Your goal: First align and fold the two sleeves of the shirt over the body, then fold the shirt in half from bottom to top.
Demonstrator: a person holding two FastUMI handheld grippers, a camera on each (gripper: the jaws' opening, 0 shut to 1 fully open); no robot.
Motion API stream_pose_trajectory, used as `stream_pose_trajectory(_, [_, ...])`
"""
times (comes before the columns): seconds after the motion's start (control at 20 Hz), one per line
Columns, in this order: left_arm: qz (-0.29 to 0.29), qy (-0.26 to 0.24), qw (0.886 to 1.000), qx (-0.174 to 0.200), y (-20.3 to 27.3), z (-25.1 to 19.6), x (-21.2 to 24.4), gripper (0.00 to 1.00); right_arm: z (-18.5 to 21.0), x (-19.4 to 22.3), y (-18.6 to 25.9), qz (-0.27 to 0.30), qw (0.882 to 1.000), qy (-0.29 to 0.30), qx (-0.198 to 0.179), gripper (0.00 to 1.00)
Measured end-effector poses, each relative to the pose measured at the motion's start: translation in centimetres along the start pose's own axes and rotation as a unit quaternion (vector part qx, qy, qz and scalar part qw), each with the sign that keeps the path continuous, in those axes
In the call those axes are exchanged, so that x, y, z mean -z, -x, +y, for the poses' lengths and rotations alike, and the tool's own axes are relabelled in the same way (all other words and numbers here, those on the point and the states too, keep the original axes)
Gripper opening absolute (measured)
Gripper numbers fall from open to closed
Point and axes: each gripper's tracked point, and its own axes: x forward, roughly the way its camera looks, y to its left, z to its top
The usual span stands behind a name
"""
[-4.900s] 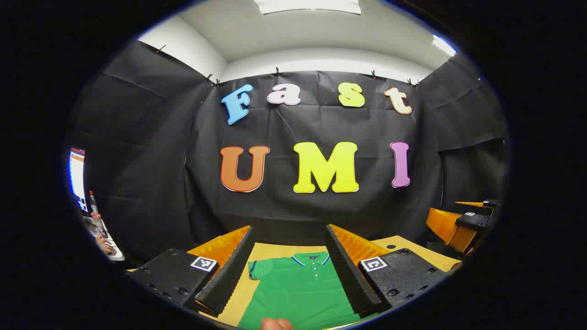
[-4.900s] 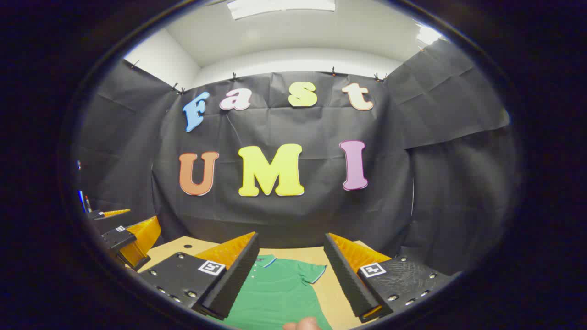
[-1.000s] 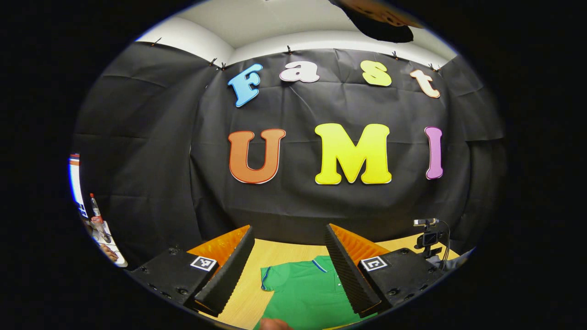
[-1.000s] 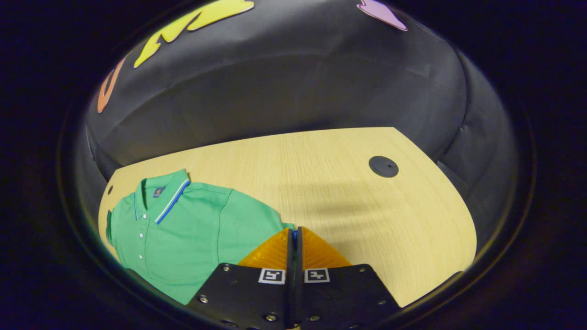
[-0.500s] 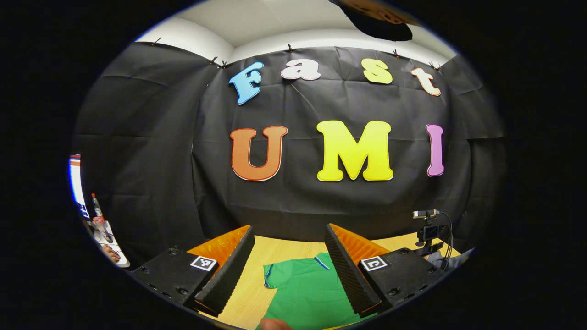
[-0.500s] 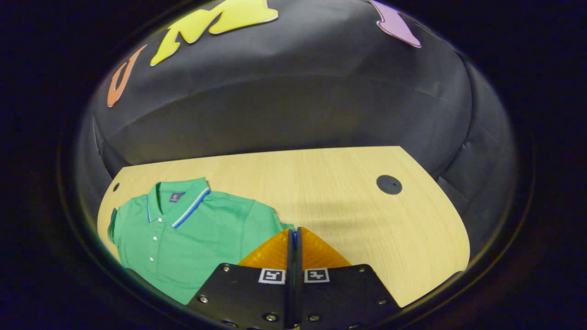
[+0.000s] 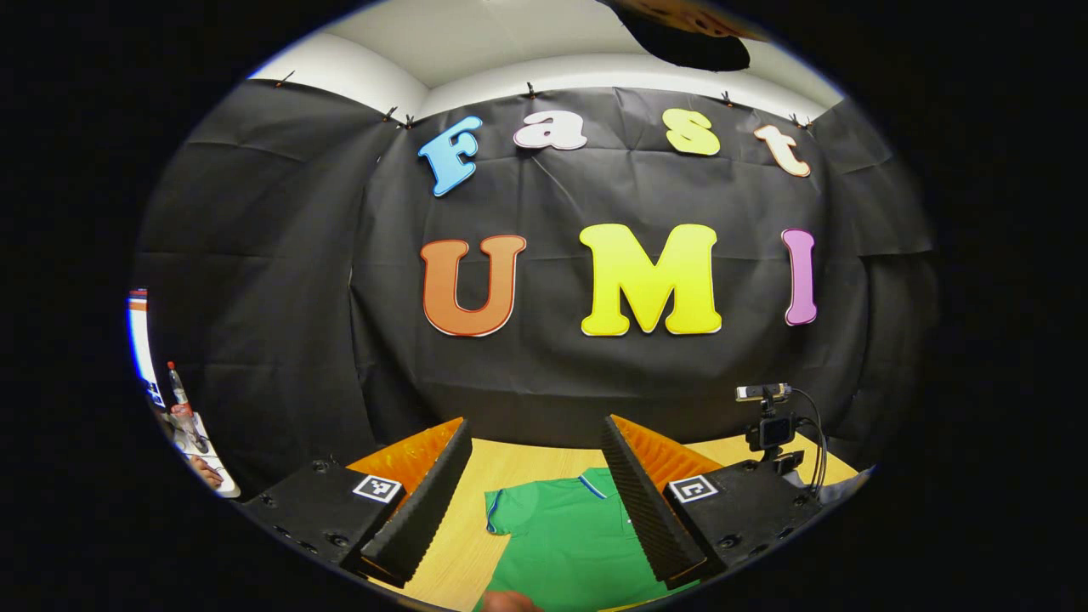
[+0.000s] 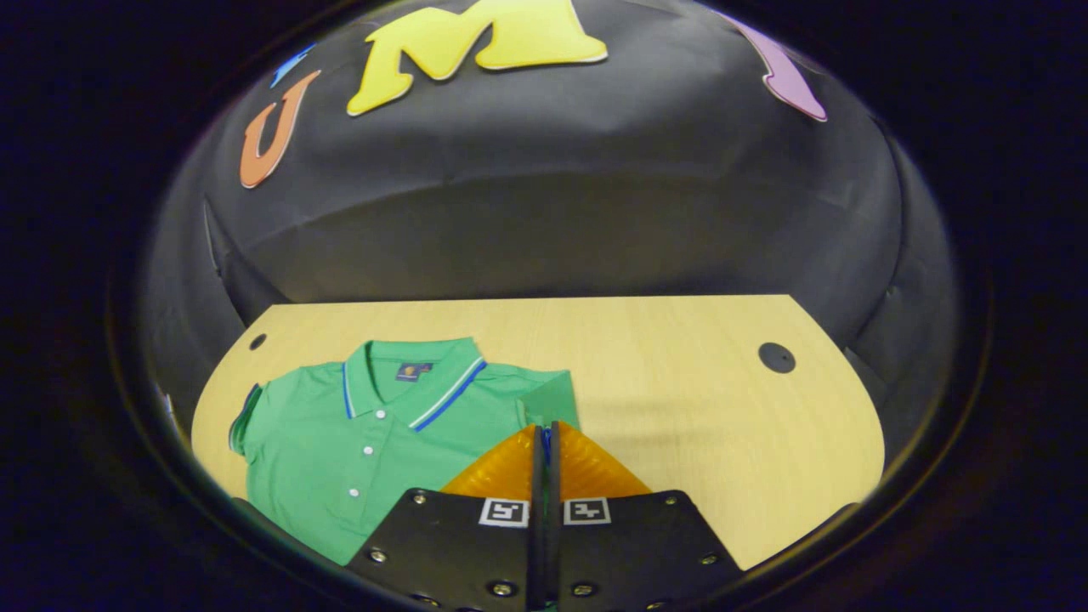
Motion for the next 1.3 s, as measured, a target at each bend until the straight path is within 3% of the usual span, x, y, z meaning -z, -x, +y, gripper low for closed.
stream_pose_trajectory(0.4, [0.007,0.01,1.0,-0.01,0.5,0.6,0.3,0.98,5.2,1.6,0.0,0.015,0.999,0.023,-0.034,0.01])
stream_pose_trajectory(0.8, [0.017,0.009,1.0,-0.024,1.2,1.9,1.2,0.98,7.0,2.8,-0.4,0.024,0.998,0.035,-0.041,0.01])
stream_pose_trajectory(0.9, [0.019,0.011,0.999,-0.025,1.0,1.8,1.3,0.98,8.0,3.4,-0.5,0.033,0.997,0.03,-0.066,0.01])
stream_pose_trajectory(0.95, [0.02,0.01,0.999,-0.026,0.9,1.9,1.6,0.98,8.6,4.0,-0.3,0.039,0.995,0.026,-0.084,0.13])
stream_pose_trajectory(1.1, [0.025,0.007,0.999,-0.023,0.3,1.7,2.4,0.98,8.4,4.2,0.0,0.036,0.996,0.036,-0.075,0.96])
stream_pose_trajectory(1.3, [0.051,0.012,0.998,-0.015,-1.8,2.0,5.3,0.98,7.5,1.8,2.6,-0.019,0.997,0.05,-0.059,0.94])
